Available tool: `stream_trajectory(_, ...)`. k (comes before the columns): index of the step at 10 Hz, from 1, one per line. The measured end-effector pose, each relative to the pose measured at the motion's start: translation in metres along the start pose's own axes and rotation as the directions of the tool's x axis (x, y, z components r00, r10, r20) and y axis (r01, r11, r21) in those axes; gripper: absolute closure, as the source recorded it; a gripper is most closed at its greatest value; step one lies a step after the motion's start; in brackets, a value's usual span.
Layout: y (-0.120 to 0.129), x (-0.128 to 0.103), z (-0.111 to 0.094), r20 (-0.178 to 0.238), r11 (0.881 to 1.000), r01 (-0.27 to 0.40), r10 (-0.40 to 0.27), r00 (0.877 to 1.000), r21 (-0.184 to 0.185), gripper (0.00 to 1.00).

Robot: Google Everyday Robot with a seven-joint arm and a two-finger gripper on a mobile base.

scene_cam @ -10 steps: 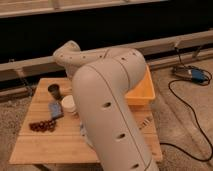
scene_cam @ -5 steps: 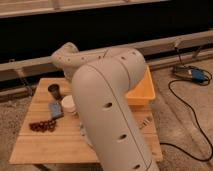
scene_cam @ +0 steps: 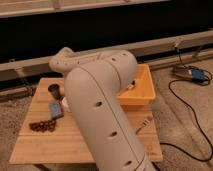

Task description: Place apple in plastic cup

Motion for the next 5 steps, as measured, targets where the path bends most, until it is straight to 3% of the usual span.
stream_trajectory(2, 0.002, 0.003, 0.005, -0.013, 1.000, 0.000, 0.000, 1.000, -0.002, 0.25)
stream_trajectory(5, -0.014, 0.006, 0.013, -0.025, 1.000, -0.012, 0.013, 1.000, 0.026, 0.20)
